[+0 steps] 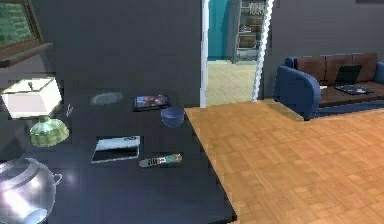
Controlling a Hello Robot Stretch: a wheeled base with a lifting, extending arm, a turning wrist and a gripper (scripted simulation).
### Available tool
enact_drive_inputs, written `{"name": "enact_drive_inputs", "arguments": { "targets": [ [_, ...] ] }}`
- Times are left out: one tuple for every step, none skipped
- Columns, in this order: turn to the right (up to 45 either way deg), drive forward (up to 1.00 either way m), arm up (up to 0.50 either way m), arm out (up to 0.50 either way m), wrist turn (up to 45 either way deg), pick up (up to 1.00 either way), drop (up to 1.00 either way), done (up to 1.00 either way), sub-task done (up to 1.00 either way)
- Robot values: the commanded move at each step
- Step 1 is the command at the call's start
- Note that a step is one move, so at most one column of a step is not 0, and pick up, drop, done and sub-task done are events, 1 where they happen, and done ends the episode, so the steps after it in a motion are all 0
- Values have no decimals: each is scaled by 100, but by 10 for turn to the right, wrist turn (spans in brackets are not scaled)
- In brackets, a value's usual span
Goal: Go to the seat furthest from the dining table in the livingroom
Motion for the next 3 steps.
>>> {"name": "enact_drive_inputs", "arguments": {
  "targets": [
    [450,0,0,0,0,0,0,0,0],
    [0,30,0,0,0,0,0,0,0],
    [-90,0,0,0,0,0,0,0,0]
  ]
}}
